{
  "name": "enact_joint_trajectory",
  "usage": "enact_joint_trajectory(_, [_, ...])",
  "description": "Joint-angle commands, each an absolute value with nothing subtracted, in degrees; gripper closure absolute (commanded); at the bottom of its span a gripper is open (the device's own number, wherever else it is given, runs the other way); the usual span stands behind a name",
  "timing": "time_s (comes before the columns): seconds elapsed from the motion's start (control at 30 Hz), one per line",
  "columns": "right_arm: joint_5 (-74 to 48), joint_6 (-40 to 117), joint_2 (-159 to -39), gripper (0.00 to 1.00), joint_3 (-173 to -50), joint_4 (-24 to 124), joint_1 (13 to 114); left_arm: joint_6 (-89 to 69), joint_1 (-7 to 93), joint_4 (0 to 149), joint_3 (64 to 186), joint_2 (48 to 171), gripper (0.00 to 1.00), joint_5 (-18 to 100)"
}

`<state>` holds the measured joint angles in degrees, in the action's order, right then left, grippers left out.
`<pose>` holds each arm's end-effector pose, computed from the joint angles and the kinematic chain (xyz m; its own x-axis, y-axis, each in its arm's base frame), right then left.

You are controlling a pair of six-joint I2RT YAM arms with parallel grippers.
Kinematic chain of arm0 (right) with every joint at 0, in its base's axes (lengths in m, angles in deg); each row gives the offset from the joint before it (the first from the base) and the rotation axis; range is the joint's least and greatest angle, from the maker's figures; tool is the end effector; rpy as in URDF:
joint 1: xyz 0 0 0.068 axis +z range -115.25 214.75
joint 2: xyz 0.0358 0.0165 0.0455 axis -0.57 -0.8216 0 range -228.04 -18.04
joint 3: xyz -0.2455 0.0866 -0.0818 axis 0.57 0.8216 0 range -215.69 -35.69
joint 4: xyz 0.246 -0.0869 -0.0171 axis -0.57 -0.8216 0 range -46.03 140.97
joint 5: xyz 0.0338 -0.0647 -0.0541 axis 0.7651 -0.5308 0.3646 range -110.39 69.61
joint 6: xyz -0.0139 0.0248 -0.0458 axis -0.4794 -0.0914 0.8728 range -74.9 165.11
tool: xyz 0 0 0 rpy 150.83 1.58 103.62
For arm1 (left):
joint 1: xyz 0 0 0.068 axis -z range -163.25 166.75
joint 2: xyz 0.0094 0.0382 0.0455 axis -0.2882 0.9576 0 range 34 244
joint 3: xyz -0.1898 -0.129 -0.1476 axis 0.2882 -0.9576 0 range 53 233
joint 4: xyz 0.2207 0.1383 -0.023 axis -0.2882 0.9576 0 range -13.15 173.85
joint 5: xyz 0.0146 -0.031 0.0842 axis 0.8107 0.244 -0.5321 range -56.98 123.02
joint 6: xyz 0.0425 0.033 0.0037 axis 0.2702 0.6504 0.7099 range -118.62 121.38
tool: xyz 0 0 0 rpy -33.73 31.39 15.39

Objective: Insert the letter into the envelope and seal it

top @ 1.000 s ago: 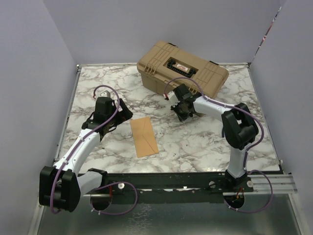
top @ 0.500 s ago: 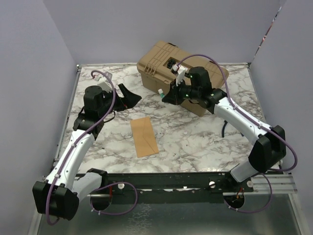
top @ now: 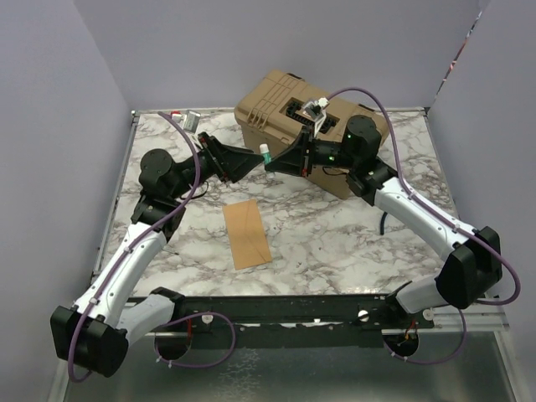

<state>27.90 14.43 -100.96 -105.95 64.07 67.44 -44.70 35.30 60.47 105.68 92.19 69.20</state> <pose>0.2694 0.2046 0.3811 -0.4982 0.0837 -0.8630 -0.8527 0.1328 0.5052 0.2126 -0.0936 0.3935 -0.4569 -0.4600 -0.7614 0.6882 0.3596 -0.6302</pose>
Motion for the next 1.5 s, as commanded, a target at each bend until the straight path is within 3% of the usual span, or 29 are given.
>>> enact_joint_trajectory(0.0, [32.7, 6.2, -100.5, 0.96, -104.0, 74.0, 67.8, -47.9, 37.5, 52.9, 104.6, 92.9, 0.29, 70.9])
enact_joint_trajectory(0.17, [33.9, 3.9, -101.2, 0.96, -103.0, 77.2, 67.8, -48.9, 38.7, 52.4, 102.6, 92.9, 0.36, 69.8])
enact_joint_trajectory(0.43, [36.3, 2.7, -101.4, 0.98, -102.1, 79.8, 68.1, -51.8, 39.0, 49.8, 100.9, 93.1, 0.61, 68.3])
enact_joint_trajectory(0.7, [37.3, 5.8, -102.3, 0.98, -103.0, 76.5, 68.6, -54.3, 39.1, 47.2, 99.3, 93.6, 0.62, 68.2])
enact_joint_trajectory(1.0, [36.8, 6.3, -102.8, 0.98, -103.1, 77.0, 69.1, -55.1, 40.1, 46.1, 99.4, 95.5, 0.73, 69.2])
enact_joint_trajectory(1.1, [36.4, 6.1, -102.8, 0.97, -103.3, 76.8, 69.1, -54.7, 40.4, 45.7, 99.6, 95.7, 0.89, 69.6])
enact_joint_trajectory(1.17, [36.1, 6.2, -102.6, 0.92, -103.1, 76.4, 69.1, -54.3, 40.4, 45.5, 99.6, 95.4, 1.0, 69.1])
enact_joint_trajectory(1.27, [35.1, 6.2, -101.1, 0.67, -100.8, 76.8, 69.1, -53.7, 40.4, 45.3, 99.8, 94.2, 1.0, 67.0])
enact_joint_trajectory(1.37, [34.9, 4.0, -98.9, 0.5, -97.0, 80.5, 69.1, -54.2, 40.4, 45.2, 100.7, 93.3, 1.0, 65.1])
enact_joint_trajectory(1.47, [34.7, 0.3, -97.5, 0.46, -94.0, 85.0, 69.1, -55.0, 40.4, 44.6, 101.5, 92.6, 1.0, 64.1])
